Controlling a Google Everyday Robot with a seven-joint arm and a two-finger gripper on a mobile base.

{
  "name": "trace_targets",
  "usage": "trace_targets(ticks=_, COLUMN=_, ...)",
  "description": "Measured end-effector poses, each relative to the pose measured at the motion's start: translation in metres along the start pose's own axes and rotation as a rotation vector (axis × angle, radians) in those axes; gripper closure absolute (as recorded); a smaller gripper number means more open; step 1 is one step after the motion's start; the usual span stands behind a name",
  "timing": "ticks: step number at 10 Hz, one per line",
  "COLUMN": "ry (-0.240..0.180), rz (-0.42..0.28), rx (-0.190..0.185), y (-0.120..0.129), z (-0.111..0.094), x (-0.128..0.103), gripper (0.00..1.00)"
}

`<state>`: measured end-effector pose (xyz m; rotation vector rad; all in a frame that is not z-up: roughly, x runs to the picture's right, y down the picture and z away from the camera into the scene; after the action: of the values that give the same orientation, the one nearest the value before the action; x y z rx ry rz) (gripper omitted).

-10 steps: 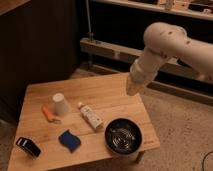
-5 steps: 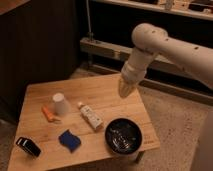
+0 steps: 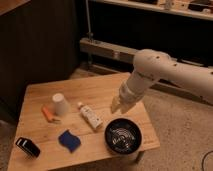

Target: Place the bottle in the ceramic bowl

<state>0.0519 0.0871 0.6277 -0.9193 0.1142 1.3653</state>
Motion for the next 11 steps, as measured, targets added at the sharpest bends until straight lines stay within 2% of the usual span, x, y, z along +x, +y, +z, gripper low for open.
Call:
trace_targets(ticks=2, ry=-0.042, rz=-0.046, rx=-0.040, y=-0.001, z=0.007, x=-0.025, gripper=0.20)
trace_targets(ticks=4, ry=-0.046, rz=-0.091, rx=-0.051, y=0.007, z=0.019, x=-0.051, gripper=0.20)
trace_targets(ticks=7, ry=0.004, rz=-0.142, rx=-0.051, y=0.008, z=0.048, x=-0.066, gripper=0.20)
trace_targets(ticks=9, ry=0.026, rz=-0.142, rx=-0.036, y=0.001, z=0.066, x=-0.069, gripper=0.20)
trace_targets(ticks=11, ry=0.026, rz=-0.135, rx=-0.033, y=-0.002, z=0.066, x=-0.067, gripper=0.20)
